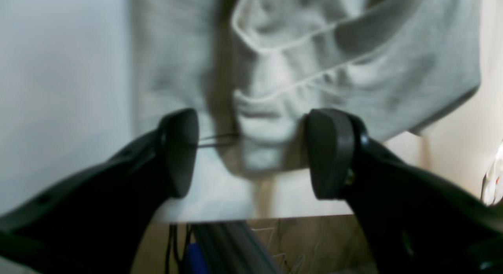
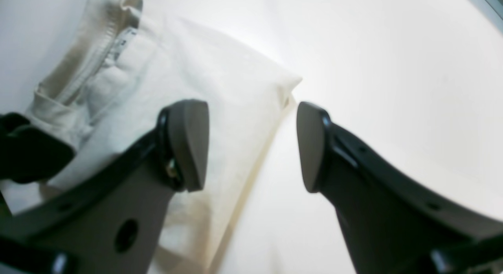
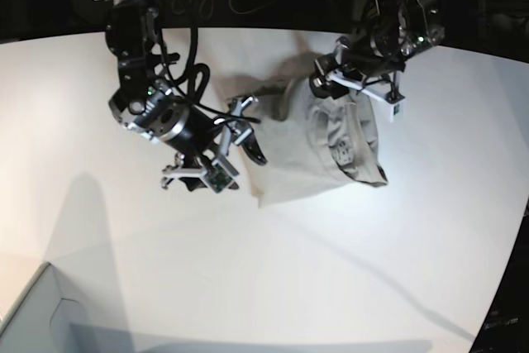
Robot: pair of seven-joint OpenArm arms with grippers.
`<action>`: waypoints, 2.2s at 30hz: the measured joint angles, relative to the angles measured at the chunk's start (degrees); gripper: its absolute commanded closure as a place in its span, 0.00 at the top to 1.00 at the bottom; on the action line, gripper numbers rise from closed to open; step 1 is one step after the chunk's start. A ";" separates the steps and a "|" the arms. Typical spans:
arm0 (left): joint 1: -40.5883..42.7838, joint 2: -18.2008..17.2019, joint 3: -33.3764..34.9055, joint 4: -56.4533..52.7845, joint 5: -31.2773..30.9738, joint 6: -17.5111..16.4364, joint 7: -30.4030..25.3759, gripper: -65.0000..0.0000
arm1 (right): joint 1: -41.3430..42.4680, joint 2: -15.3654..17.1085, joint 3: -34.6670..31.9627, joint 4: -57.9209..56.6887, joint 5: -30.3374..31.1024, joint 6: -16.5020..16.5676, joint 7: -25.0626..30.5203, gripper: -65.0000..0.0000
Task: Layout the t-shirt on the table in an organized manner, then fold the t-shirt properly
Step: 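Pull the bundle with the left gripper to square it, then release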
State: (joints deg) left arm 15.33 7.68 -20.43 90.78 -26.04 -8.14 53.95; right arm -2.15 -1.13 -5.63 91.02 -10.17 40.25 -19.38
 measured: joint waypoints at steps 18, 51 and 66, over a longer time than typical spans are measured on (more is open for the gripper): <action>4.02 -8.37 0.17 11.45 -14.43 0.39 0.72 0.00 | -0.37 0.00 0.07 0.00 -0.09 0.00 -0.07 0.54; -0.61 -16.09 -12.72 -2.19 -16.11 -0.04 0.26 0.16 | -1.73 -0.31 0.00 -0.13 -0.09 0.00 -0.07 0.54; -4.96 -19.19 -17.62 0.76 -16.55 -0.04 1.05 0.57 | -1.68 -0.28 0.00 0.00 -0.04 0.02 -0.04 0.54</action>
State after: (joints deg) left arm 10.37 -11.51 -38.04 91.55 -42.59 -8.19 55.00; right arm -3.84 -1.41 -5.63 91.02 -10.22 40.27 -19.42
